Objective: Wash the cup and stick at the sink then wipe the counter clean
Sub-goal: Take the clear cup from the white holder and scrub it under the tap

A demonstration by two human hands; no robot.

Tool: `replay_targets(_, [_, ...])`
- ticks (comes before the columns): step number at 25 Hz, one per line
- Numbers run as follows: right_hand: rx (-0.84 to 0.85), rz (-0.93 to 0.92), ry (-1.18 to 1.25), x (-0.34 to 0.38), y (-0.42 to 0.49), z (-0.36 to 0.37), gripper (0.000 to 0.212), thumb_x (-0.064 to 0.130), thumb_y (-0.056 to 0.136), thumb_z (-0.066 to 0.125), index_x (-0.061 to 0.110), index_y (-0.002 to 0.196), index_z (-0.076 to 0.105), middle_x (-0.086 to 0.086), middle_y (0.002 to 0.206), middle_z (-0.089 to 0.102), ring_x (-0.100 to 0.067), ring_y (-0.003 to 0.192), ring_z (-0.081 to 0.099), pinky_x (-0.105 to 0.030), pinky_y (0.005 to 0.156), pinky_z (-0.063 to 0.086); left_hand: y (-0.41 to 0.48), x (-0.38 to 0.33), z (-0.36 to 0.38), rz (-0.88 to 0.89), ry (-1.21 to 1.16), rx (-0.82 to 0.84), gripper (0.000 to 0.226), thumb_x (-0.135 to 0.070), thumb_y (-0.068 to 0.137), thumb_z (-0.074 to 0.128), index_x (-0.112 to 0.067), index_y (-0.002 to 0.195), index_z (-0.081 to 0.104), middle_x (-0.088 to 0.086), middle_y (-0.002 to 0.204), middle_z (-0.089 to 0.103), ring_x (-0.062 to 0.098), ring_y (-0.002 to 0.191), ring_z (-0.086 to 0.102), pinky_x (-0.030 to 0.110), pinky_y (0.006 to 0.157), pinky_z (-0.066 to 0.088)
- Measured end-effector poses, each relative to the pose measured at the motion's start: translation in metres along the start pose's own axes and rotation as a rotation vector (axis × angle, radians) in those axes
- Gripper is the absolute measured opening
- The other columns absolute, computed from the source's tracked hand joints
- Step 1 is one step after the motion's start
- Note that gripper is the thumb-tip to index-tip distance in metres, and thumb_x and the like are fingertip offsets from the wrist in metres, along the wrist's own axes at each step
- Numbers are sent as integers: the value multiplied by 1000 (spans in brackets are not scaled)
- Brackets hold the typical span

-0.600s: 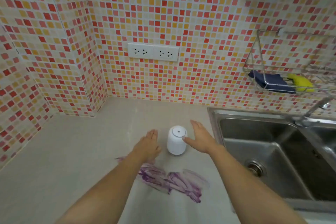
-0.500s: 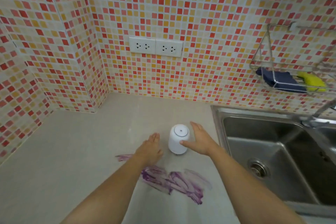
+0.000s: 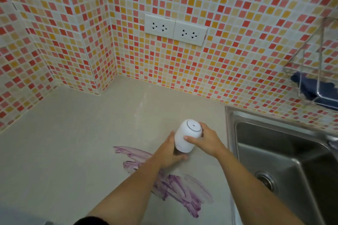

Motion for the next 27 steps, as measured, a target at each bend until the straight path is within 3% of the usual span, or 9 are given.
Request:
replay_targets(3, [-33, 38, 113, -4, 1, -1, 65, 41, 73, 76, 18, 126, 47, 2, 118, 57, -15, 101, 56, -22, 79, 44, 3, -2, 6, -4, -151, -137, 124, -63, 57, 78, -21, 150, 7, -2, 151, 30, 20, 137, 35, 40, 110, 35])
replay_targets(6, [-72, 14, 159, 1, 3, -6, 59, 39, 74, 75, 20, 123, 49, 4, 116, 58, -12, 99, 56, -18, 76, 42, 6, -8, 4, 5, -198, -182, 124, -49, 61, 82, -15, 151, 3, -1, 152, 28, 20, 138, 32, 37, 110, 32])
replay_targets(9, [-121, -19, 137, 11, 7, -13, 62, 43, 72, 75, 20, 123, 50, 8, 112, 56, -12, 99, 56, -22, 80, 45, 10, -14, 1, 46, -216, -200, 118, -41, 66, 82, -13, 151, 5, -2, 146, 36, 17, 133, 37, 27, 104, 34])
replay_targets(12, [-152, -46, 69, 19, 8, -19, 67, 51, 68, 75, 23, 123, 49, 9, 112, 54, -13, 100, 55, -29, 85, 50, 13, -17, -1, 84, -246, -240, 99, -38, 65, 83, -21, 145, 27, -9, 131, 51, 11, 119, 51, 25, 95, 44])
replay_targets(14, [-168, -63, 46, 21, 7, -23, 67, 53, 68, 74, 24, 123, 48, 10, 112, 53, -13, 99, 54, -30, 86, 50, 11, -17, 0, 108, -266, -273, 75, -34, 63, 84, -30, 127, 45, -10, 118, 61, 11, 109, 60, 27, 88, 52])
replay_targets(16, [-170, -72, 42, 24, 4, -26, 68, 53, 68, 74, 24, 124, 47, 11, 113, 52, -13, 100, 54, -29, 85, 50, 9, -18, 1, 122, -292, -284, 69, -34, 62, 85, -34, 121, 48, -11, 114, 63, 9, 103, 62, 29, 86, 54])
replay_targets(19, [-185, -91, 51, 31, -2, -33, 67, 50, 70, 73, 22, 125, 47, 10, 113, 51, -14, 100, 53, -26, 82, 48, 6, -20, 1, 120, -299, -282, 73, -30, 62, 85, -25, 125, 48, -9, 113, 62, 9, 100, 62, 23, 83, 52])
replay_targets(23, [-229, -69, 219, 40, -7, -55, 58, 48, 78, 67, 21, 125, 46, 6, 113, 54, -13, 98, 55, -25, 77, 44, 3, -11, -2, 74, -305, -293, 68, -17, 65, 84, -19, 123, 49, -4, 110, 63, 5, 89, 62, 4, 70, 46])
replay_targets(27, [-192, 4, 458, 17, -3, -70, 66, 55, 73, 67, 19, 124, 47, 0, 121, 56, -15, 108, 55, -36, 93, 47, -2, -6, -10, 35, -363, -333, 66, -15, 64, 84, -19, 120, 49, -4, 108, 63, -3, 88, 61, 6, 71, 49])
Point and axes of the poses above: each hand's wrist, its own y-axis towards the middle knuckle, its own z-axis out of the palm, x = y × z, the point moved 2 cm from there along y, towards the middle knuckle
